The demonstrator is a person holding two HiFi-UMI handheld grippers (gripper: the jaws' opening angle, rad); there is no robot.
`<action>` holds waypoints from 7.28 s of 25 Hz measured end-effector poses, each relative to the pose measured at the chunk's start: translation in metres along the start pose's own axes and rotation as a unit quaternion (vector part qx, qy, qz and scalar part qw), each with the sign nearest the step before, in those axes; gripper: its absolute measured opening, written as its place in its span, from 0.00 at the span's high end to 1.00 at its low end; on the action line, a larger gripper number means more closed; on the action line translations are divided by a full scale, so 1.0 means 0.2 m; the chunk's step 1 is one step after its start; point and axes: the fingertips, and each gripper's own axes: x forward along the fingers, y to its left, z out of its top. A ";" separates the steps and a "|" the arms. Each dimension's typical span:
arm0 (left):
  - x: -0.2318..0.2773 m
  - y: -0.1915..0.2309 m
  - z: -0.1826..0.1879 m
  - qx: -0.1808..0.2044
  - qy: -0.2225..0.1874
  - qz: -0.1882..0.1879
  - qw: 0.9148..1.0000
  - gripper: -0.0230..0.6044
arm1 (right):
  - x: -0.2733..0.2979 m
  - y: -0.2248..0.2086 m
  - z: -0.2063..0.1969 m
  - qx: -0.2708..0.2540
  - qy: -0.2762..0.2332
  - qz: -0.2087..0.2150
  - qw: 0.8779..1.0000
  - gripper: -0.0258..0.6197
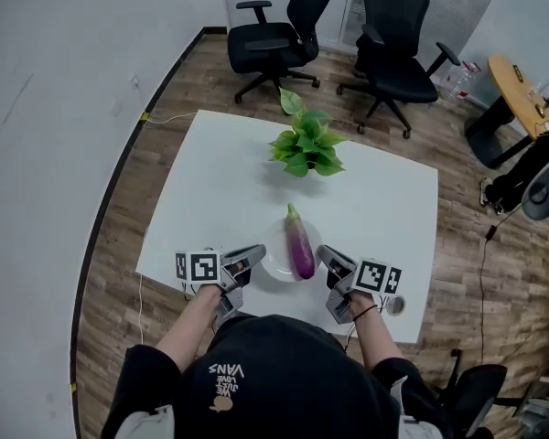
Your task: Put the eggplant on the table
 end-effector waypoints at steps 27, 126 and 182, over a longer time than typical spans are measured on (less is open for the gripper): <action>0.07 0.21 0.06 -0.015 0.022 0.025 0.999 0.92 | 0.17 -0.14 0.01 0.006 0.016 -0.033 0.999 0.90; 0.17 0.55 -0.08 -0.079 0.114 0.141 0.980 0.89 | 0.26 -0.44 -0.09 -0.017 0.076 -0.148 0.986 0.90; 0.00 0.10 0.07 0.300 -0.025 0.181 0.936 0.95 | 0.07 -0.01 -0.03 -0.292 -0.030 -0.152 0.944 0.93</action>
